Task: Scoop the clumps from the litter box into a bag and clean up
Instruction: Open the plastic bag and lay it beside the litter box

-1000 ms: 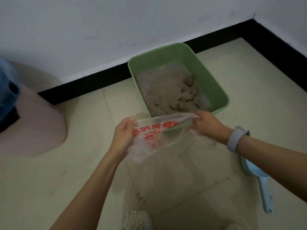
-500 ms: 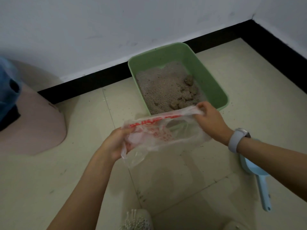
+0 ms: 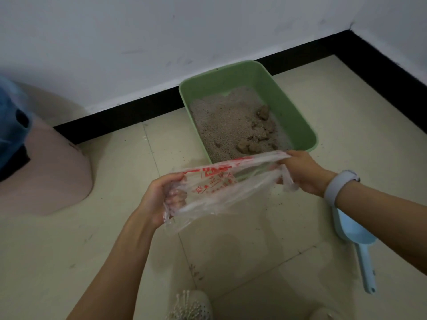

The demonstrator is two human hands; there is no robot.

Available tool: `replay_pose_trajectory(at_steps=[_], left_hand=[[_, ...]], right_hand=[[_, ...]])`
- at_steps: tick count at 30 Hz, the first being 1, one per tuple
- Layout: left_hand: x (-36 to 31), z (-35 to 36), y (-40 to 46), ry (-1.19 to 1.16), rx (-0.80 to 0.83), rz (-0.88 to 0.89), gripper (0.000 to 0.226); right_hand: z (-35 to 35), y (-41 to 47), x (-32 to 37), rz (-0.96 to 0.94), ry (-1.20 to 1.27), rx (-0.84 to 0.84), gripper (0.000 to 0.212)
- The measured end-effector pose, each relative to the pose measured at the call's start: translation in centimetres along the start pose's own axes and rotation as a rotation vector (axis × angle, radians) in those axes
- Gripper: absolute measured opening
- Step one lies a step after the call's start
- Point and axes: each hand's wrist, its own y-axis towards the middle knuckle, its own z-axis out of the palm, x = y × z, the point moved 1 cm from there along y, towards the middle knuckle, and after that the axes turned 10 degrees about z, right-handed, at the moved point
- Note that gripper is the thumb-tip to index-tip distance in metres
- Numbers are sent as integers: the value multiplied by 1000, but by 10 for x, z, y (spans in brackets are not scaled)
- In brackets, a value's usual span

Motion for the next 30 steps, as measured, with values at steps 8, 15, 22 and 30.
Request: replay_pose_trajectory(at_steps=[8, 15, 22, 30], left_hand=[[5, -23, -3, -324, 53, 95, 37], [11, -35, -2, -354, -273, 246, 20], [25, -66, -6, 165, -541, 412, 23], [50, -121, -8, 657, -730, 317, 51]], right_hand=[[17, -10, 12, 191, 528, 404, 62], [35, -15, 6, -125, -271, 238, 7], [92, -15, -27, -459, -891, 110, 19], [155, 10, -46, -439, -1107, 190, 48]])
